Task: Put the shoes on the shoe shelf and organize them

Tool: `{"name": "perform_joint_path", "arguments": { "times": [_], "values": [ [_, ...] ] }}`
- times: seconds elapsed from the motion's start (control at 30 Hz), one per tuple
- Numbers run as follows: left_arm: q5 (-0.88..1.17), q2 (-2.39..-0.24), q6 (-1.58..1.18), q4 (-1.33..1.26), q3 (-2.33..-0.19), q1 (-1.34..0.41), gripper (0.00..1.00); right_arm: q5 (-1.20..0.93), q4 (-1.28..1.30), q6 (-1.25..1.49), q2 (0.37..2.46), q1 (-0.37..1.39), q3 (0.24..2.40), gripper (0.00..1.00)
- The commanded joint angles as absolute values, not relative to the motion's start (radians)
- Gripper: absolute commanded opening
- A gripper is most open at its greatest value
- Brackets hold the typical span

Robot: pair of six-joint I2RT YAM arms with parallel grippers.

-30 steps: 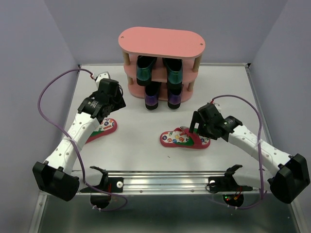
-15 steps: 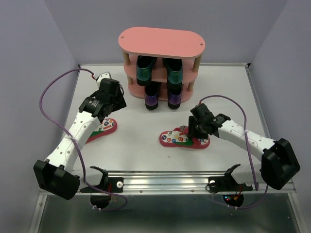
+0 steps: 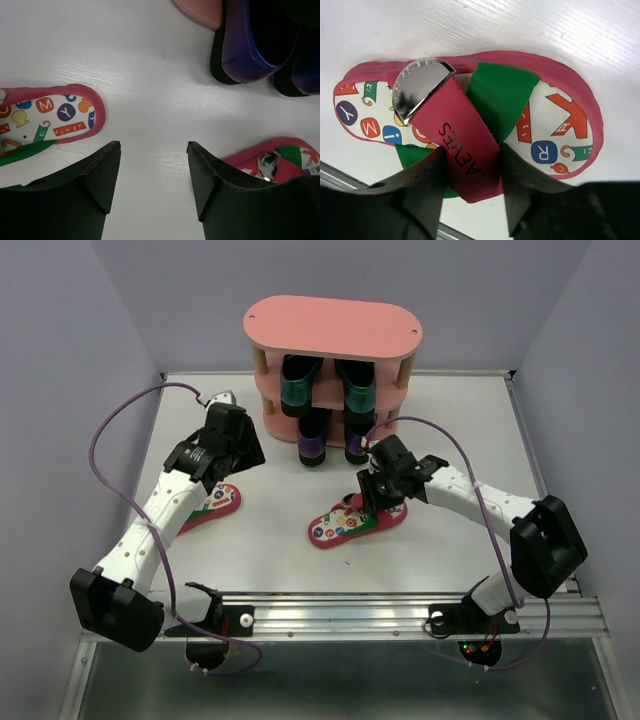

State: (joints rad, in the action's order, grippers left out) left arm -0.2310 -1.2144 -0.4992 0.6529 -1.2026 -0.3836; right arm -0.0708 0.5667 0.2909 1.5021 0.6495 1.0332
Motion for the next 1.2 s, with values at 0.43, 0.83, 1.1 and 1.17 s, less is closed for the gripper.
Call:
{"name": "perform_joint_path", "arguments": {
  "times": [0.43, 0.83, 1.1, 1.17],
  "values": [
    [-0.005, -1.224, -0.304, 0.571, -1.109, -0.711, 0.64, 0.188, 0.577, 0.248, 1.340, 0.661, 1.034, 0.95],
    [-0.086, -1.529, -0.117, 0.494, -1.245, -0.879, 0.55, 0.215, 0.673, 0.399, 1.140, 0.348, 0.980, 1.00],
    [-0.104, -1.675, -0.048, 0.489, -1.359, -0.963, 0.74, 0.253, 0.681, 0.436, 1.129, 0.264, 0.989, 1.00],
    [-0.091, -1.695, -0.034, 0.488, -1.379, -0.973, 0.75, 0.245, 0.683, 0.437, 1.143, 0.255, 0.996, 1.00]
  ]
}}
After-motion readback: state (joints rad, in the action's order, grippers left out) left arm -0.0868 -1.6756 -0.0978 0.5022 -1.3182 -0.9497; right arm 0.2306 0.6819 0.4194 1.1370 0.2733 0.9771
